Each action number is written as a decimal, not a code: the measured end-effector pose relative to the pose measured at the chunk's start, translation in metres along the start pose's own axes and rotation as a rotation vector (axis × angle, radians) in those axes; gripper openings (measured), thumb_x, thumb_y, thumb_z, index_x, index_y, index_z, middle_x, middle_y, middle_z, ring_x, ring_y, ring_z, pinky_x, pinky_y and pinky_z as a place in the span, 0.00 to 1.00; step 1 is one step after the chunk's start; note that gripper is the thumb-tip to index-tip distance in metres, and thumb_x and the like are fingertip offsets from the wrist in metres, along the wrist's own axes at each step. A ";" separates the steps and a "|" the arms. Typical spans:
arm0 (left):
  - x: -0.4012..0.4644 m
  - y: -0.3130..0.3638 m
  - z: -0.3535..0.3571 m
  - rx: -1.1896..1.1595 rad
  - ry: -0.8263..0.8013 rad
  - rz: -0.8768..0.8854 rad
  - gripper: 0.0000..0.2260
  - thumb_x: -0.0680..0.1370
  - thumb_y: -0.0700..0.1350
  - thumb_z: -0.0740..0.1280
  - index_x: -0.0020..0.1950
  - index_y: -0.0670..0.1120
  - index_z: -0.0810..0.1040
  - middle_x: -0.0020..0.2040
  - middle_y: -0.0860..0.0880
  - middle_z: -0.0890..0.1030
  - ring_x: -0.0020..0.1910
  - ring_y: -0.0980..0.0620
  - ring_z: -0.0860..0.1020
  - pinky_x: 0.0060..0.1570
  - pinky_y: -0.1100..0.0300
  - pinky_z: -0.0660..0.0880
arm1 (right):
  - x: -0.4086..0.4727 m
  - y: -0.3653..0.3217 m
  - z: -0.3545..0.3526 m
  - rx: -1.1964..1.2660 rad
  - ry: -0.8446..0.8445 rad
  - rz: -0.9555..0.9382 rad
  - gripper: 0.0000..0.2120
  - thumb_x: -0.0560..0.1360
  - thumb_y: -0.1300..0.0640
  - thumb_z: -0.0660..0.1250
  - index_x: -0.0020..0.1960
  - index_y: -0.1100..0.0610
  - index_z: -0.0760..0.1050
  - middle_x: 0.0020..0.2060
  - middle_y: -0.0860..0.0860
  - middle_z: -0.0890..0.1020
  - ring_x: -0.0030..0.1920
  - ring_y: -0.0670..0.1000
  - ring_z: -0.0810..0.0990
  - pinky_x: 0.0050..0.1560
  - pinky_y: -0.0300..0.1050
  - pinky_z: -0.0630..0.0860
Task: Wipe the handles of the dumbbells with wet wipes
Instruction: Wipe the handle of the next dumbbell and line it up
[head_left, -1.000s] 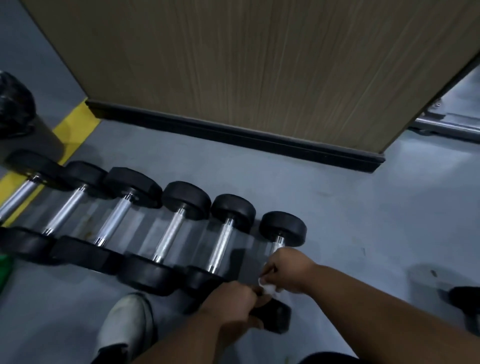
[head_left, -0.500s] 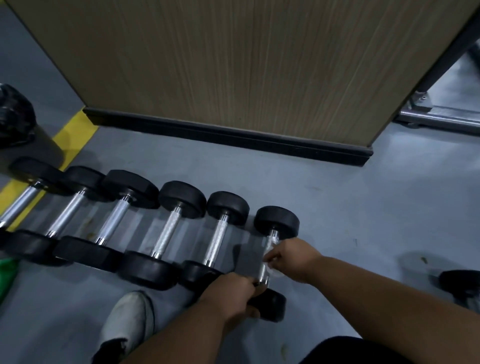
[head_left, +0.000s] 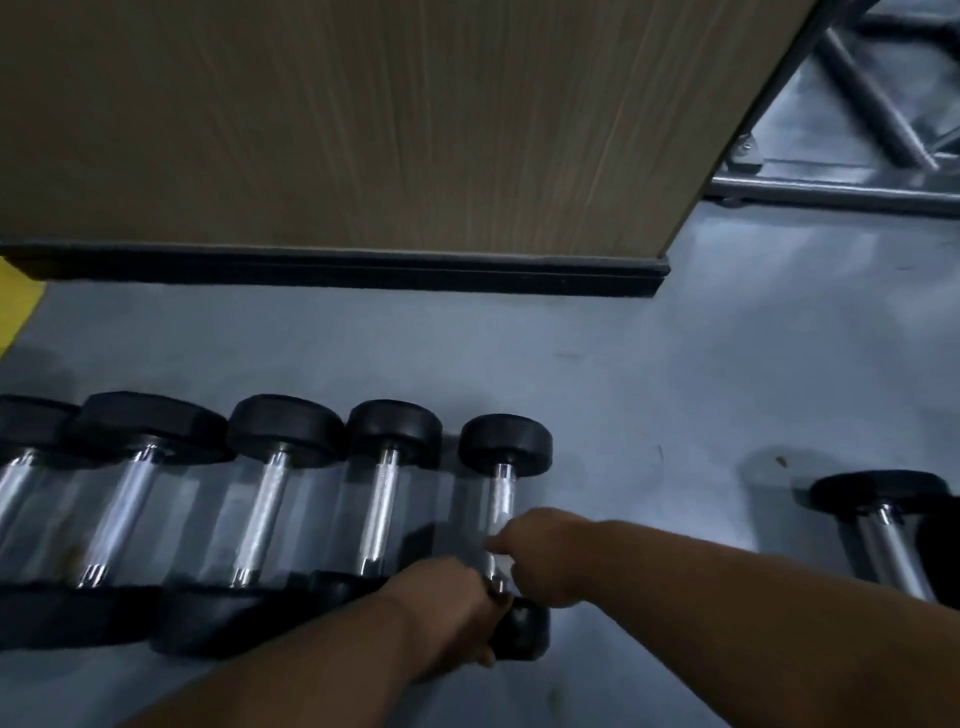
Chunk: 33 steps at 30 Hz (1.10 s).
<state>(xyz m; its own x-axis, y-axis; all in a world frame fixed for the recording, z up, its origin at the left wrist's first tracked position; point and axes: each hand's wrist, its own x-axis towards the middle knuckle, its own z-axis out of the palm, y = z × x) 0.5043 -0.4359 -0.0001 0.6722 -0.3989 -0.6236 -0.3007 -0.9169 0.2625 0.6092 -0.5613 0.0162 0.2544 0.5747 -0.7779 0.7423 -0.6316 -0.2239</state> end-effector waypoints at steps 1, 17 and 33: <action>0.002 -0.002 -0.004 0.048 -0.034 0.026 0.25 0.79 0.56 0.69 0.69 0.43 0.71 0.65 0.39 0.78 0.59 0.35 0.79 0.56 0.46 0.77 | 0.006 -0.002 0.002 0.053 0.012 0.045 0.23 0.79 0.57 0.64 0.74 0.52 0.70 0.70 0.56 0.74 0.69 0.58 0.74 0.68 0.53 0.73; 0.015 -0.069 -0.027 -0.245 0.509 0.235 0.15 0.78 0.62 0.61 0.53 0.53 0.79 0.50 0.56 0.77 0.46 0.56 0.77 0.48 0.55 0.78 | 0.005 -0.026 0.061 0.649 0.715 0.416 0.11 0.77 0.51 0.64 0.58 0.52 0.69 0.48 0.57 0.83 0.51 0.61 0.81 0.42 0.49 0.70; 0.045 -0.095 -0.008 -0.094 0.477 0.303 0.16 0.80 0.55 0.61 0.55 0.46 0.83 0.49 0.51 0.77 0.46 0.52 0.75 0.46 0.57 0.72 | 0.011 -0.108 0.109 0.978 1.048 0.616 0.22 0.81 0.48 0.60 0.72 0.55 0.69 0.69 0.50 0.73 0.70 0.52 0.71 0.72 0.43 0.64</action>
<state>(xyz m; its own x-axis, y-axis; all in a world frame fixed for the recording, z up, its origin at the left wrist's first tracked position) 0.5682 -0.3672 -0.0472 0.8029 -0.5849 -0.1152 -0.4805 -0.7493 0.4558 0.4642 -0.5433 -0.0320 0.9686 -0.0606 -0.2413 -0.2060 -0.7390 -0.6415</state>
